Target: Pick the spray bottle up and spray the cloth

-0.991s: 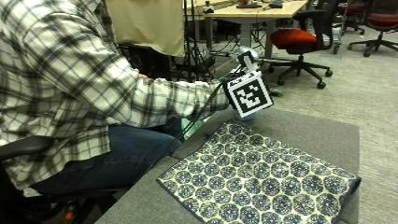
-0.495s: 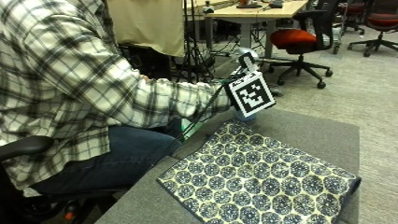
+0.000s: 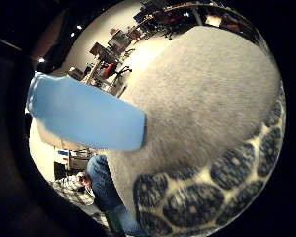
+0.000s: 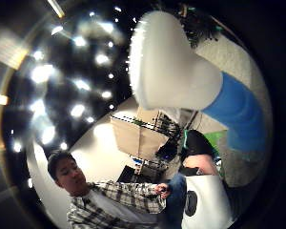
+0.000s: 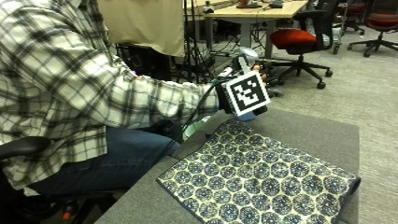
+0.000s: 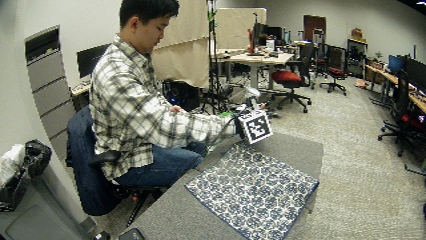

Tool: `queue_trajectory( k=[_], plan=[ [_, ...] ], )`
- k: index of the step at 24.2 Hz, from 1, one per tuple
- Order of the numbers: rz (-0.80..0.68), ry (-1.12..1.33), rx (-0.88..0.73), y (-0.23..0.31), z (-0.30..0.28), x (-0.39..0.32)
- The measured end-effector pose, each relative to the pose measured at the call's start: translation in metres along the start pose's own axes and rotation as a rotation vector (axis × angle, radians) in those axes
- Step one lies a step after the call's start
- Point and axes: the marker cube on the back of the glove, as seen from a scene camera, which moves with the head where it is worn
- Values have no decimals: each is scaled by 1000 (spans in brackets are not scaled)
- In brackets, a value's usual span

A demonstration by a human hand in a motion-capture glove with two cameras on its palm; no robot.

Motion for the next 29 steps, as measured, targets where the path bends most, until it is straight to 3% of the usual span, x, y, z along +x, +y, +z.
queue_trajectory(
  k=[10,17,23,29],
  plan=[
    [48,564,-38,46,-81,-39],
    [232,902,-161,117,-131,-70],
    [287,1037,-153,267,-150,-109],
    [517,1063,98,440,-136,-126]
  ],
)
